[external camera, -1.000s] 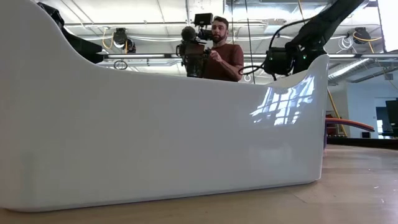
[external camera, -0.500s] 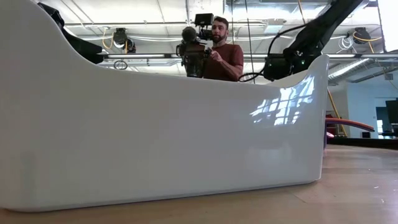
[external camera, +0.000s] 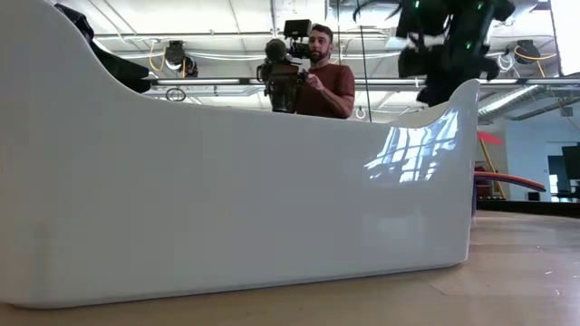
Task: Nest measuring cups in basket
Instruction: Stack the red measuring cup on the orange measuring cup, then stack the light blue measuring cup on the red measuring cup
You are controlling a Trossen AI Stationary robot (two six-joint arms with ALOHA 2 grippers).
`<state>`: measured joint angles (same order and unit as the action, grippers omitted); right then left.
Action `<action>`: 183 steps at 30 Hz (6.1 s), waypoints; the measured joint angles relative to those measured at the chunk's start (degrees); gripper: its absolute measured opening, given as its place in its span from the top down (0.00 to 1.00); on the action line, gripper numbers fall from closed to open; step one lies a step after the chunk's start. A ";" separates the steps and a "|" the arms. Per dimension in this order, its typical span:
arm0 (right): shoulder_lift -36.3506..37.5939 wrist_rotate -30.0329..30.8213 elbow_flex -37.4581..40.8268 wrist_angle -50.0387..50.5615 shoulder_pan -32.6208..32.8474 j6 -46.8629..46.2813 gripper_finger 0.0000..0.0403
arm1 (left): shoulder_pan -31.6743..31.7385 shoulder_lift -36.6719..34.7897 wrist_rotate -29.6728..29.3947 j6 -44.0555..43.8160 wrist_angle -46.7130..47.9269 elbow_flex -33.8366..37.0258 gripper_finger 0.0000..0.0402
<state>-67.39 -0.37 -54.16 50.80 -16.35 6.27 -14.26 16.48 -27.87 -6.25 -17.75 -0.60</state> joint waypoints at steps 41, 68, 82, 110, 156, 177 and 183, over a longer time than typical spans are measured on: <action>-12.46 -2.80 -2.88 -2.47 22.31 -11.04 0.83 | -0.02 0.01 -0.73 -1.52 0.03 0.00 0.57; -5.30 3.48 -2.81 -3.26 18.28 -13.94 0.56 | 0.00 2.67 -2.21 -12.58 27.03 -12.81 0.57; -3.09 3.34 -2.81 -12.95 13.06 -6.55 0.58 | -0.02 37.42 18.32 -26.86 78.18 -40.59 0.57; -3.09 3.24 -2.84 -15.95 12.18 -4.09 0.58 | 4.03 55.83 24.45 -24.16 68.13 -37.60 0.57; -10.13 3.31 -6.95 -36.97 6.97 -1.22 0.30 | 22.16 84.51 21.98 -9.67 78.92 -90.52 0.98; -20.45 1.58 -6.99 -46.49 6.17 -2.39 0.31 | 19.37 88.32 21.76 -11.50 73.91 -92.50 0.98; -20.49 1.55 -6.99 -46.22 6.19 -2.33 0.41 | 19.39 88.21 21.66 -11.61 73.71 -92.52 0.98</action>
<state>-87.88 1.18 -61.14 4.58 -10.15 3.94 5.13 104.68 -6.22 -17.86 55.96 -93.12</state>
